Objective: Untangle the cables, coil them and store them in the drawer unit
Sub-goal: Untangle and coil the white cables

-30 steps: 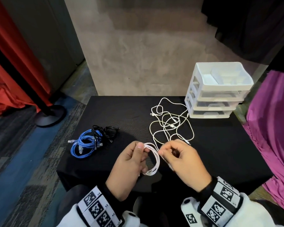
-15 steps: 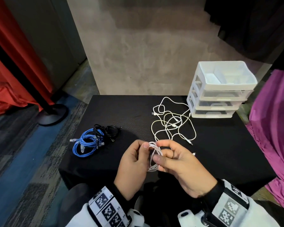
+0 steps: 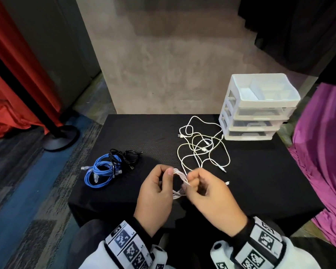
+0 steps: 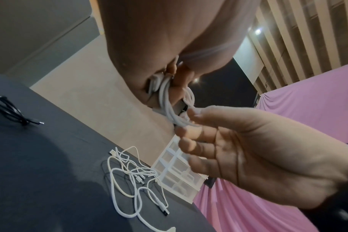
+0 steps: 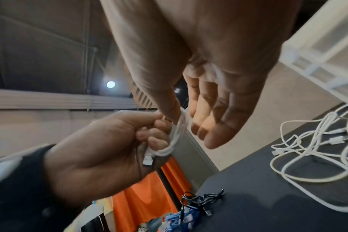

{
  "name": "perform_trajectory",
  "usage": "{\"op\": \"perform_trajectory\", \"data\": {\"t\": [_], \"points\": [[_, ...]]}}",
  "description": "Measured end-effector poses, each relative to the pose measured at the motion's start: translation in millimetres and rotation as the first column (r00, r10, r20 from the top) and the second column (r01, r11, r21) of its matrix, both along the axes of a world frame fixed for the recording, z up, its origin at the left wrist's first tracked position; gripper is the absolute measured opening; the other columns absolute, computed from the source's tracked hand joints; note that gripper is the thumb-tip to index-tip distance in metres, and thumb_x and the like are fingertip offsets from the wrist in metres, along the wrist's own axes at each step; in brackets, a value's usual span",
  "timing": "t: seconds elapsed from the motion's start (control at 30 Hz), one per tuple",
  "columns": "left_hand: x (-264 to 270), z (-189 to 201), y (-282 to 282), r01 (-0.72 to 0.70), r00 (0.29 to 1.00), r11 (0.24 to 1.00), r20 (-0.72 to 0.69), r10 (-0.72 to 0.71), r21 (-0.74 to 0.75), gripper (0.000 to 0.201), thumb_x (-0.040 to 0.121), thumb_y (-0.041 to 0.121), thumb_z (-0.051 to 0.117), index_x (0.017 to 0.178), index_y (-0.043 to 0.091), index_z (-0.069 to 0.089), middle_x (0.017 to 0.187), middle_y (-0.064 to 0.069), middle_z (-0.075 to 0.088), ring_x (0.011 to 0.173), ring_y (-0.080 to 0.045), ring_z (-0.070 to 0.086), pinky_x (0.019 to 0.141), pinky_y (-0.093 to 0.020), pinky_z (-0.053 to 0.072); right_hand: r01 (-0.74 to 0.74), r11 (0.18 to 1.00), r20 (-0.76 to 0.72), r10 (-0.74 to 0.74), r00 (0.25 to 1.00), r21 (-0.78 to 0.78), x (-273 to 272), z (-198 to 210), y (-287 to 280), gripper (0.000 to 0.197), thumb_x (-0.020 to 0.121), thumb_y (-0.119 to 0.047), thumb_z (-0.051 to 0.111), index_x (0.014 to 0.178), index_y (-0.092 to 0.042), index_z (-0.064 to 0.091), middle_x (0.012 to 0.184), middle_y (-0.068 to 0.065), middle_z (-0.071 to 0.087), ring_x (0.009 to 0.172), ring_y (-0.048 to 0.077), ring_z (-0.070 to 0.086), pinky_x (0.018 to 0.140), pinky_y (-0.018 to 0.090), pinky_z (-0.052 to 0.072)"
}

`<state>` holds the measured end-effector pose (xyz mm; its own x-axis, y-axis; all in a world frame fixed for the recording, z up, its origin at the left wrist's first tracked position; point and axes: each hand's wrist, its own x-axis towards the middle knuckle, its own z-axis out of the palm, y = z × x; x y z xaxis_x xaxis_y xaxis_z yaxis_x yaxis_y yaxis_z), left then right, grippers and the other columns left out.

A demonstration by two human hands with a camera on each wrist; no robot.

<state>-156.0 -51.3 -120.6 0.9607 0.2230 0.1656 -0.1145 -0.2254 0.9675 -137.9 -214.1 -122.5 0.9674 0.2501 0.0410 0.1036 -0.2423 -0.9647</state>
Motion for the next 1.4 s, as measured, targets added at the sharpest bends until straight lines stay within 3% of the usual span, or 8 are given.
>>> {"op": "perform_trajectory", "data": {"t": [0.2, 0.4, 0.5, 0.6, 0.9, 1.1, 1.2, 1.4], "points": [[-2, 0, 16, -0.062, 0.997, 0.973, 0.058, 0.05, 0.223, 0.018, 0.103, 0.024, 0.055, 0.088, 0.024, 0.064, 0.074, 0.005, 0.064, 0.07, -0.013, 0.061, 0.066, -0.021, 0.048, -0.087, 0.996, -0.146, 0.085, 0.986, -0.002, 4, 14, -11, 0.017, 0.096, -0.015, 0.073, 0.082, -0.01, 0.067, 0.059, 0.001, 0.053, 0.049, 0.013, 0.051, 0.05, 0.023, 0.042], [0, 9, 3, -0.078, 0.99, 0.945, -0.14, 0.035, -0.319, 0.028, 0.107, 0.023, 0.049, 0.086, 0.008, 0.059, 0.059, 0.009, 0.046, 0.049, -0.006, 0.04, 0.057, -0.032, 0.037, 0.097, 0.945, -0.248, -0.017, 0.969, 0.314, 6, 7, -3, 0.01, 0.094, 0.004, 0.07, 0.097, -0.004, 0.076, 0.077, 0.012, 0.07, 0.075, 0.021, 0.068, 0.083, 0.037, 0.061], [-1, 14, -7, -0.092, 0.99, 0.908, -0.133, 0.041, -0.41, 0.029, 0.108, 0.022, 0.047, 0.086, 0.008, 0.058, 0.059, 0.007, 0.049, 0.052, -0.009, 0.042, 0.058, -0.033, 0.042, 0.141, 0.884, -0.271, -0.018, 0.962, 0.445, -6, 7, 11, 0.024, 0.087, 0.003, 0.076, 0.11, -0.005, 0.074, 0.09, 0.008, 0.078, 0.084, 0.017, 0.071, 0.085, 0.027, 0.058], [-2, 14, -11, -0.062, 0.992, 0.884, -0.129, 0.003, -0.462, 0.028, 0.107, 0.024, 0.049, 0.088, 0.009, 0.062, 0.06, 0.005, 0.055, 0.06, -0.017, 0.047, 0.062, -0.032, 0.046, 0.216, 0.826, -0.338, -0.034, 0.941, 0.521, -9, 2, 19, 0.028, 0.088, 0.005, 0.075, 0.114, -0.003, 0.073, 0.102, 0.017, 0.077, 0.094, 0.03, 0.071, 0.093, 0.038, 0.057], [3, 11, -2, 0.061, 0.988, 0.91, -0.102, -0.112, -0.409, 0.016, 0.103, 0.014, 0.058, 0.11, 0.004, 0.069, 0.076, -0.007, 0.07, 0.072, -0.017, 0.062, 0.07, -0.024, 0.053, 0.37, 0.561, -0.498, 0.088, 0.863, 0.74, -2, 22, 15, 0.014, 0.094, 0.008, 0.06, 0.103, -0.003, 0.063, 0.084, 0.019, 0.07, 0.07, 0.027, 0.074, 0.065, 0.034, 0.064], [9, 12, 9, 0.116, 0.959, 0.92, -0.2, -0.202, -0.373, 0.015, 0.102, 0.022, 0.062, 0.108, 0.016, 0.074, 0.102, -0.033, 0.07, 0.083, -0.034, 0.065, 0.08, -0.065, 0.055, 0.252, 0.688, -0.383, 0.041, 0.923, 0.681, -4, 15, 11, 0.019, 0.093, 0.0, 0.063, 0.111, -0.006, 0.059, 0.078, 0.011, 0.06, 0.073, 0.02, 0.061, 0.076, 0.041, 0.055], [7, 11, 13, 0.108, 0.953, 0.914, -0.221, -0.207, -0.391, 0.016, 0.101, 0.018, 0.063, 0.107, 0.014, 0.077, 0.1, -0.026, 0.074, 0.086, -0.031, 0.07, 0.086, -0.061, 0.058, 0.04, 0.933, -0.157, 0.018, 0.987, 0.357, -4, 7, 7, 0.028, 0.096, -0.01, 0.07, 0.119, -0.02, 0.058, 0.087, 0.025, 0.056, 0.086, 0.032, 0.065, 0.09, 0.053, 0.051], [5, 7, 20, 0.052, 0.954, 0.895, -0.243, -0.175, -0.443, 0.017, 0.099, 0.02, 0.064, 0.107, 0.014, 0.078, 0.084, -0.019, 0.071, 0.079, -0.023, 0.071, 0.076, -0.046, 0.062, -0.104, 0.987, -0.089, 0.115, 0.989, 0.125, 6, -1, -1, 0.027, 0.094, -0.005, 0.071, 0.11, -0.026, 0.067, 0.086, 0.014, 0.065, 0.081, 0.024, 0.058, 0.09, 0.048, 0.051]]}}
